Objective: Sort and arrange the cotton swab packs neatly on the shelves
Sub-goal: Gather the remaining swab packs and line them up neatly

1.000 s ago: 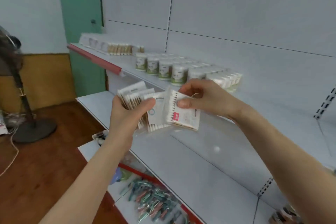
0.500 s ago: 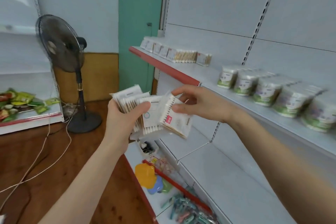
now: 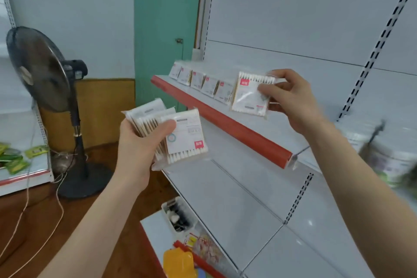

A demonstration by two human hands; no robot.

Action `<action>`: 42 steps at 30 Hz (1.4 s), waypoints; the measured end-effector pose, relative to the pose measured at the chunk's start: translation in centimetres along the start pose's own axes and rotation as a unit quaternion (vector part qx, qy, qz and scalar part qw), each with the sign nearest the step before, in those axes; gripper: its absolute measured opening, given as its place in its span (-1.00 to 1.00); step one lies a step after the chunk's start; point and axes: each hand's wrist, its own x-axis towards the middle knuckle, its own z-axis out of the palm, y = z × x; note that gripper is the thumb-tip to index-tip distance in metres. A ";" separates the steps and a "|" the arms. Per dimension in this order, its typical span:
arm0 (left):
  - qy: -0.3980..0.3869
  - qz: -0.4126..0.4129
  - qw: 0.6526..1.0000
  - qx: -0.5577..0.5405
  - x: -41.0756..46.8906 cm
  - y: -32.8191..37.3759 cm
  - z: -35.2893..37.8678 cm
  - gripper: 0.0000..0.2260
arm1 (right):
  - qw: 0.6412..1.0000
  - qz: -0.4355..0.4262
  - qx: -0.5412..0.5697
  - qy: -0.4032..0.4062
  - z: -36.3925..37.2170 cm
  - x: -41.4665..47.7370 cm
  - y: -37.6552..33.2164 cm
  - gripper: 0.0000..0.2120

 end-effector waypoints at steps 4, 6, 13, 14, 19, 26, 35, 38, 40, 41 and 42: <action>-0.017 -0.016 1.000 -0.008 5.6 -0.8 0.4 -0.38 | 0.994 -0.014 -0.078 0.069 0.8 5.3 2.0 -0.79; -0.026 -0.012 1.000 -0.009 8.9 -1.3 0.4 -0.49 | 0.988 -0.015 -0.114 0.108 0.6 8.0 3.1 -0.77; -0.095 -0.054 0.993 -0.033 20.3 -3.6 0.9 -0.49 | 0.945 0.068 -0.229 0.225 -2.0 15.0 7.6 -0.71; -0.113 -0.057 0.991 -0.035 21.7 -3.8 1.1 -0.49 | 0.939 0.091 -0.242 0.225 -2.2 15.4 8.4 -0.70; -0.173 -0.073 0.981 -0.052 27.1 -5.0 2.3 -0.42 | 0.912 0.181 -0.295 0.219 -1.7 17.3 11.6 -0.69; -0.210 -0.075 0.974 -0.047 30.6 -6.1 4.3 -0.31 | 0.877 0.204 -0.352 0.254 -0.5 21.7 14.4 -0.72; -0.226 -0.068 0.971 -0.045 31.0 -6.3 4.8 -0.27 | 0.852 0.218 -0.399 0.260 -1.3 22.8 15.5 -0.71; -0.225 -0.071 0.971 -0.050 30.8 -6.6 5.1 -0.26 | 0.847 0.206 -0.424 0.244 -1.5 22.8 15.5 -0.70; -0.226 -0.072 0.970 -0.052 30.5 -6.5 5.4 -0.29 | 0.847 0.201 -0.431 0.238 -1.5 22.8 15.6 -0.70; -0.226 -0.072 0.970 -0.052 30.3 -6.5 5.5 -0.30 | 0.847 0.201 -0.433 0.236 -1.6 22.8 15.6 -0.70; -0.228 -0.072 0.970 -0.052 30.2 -6.4 5.6 -0.32 | 0.846 0.202 -0.435 0.232 -1.6 22.8 15.6 -0.70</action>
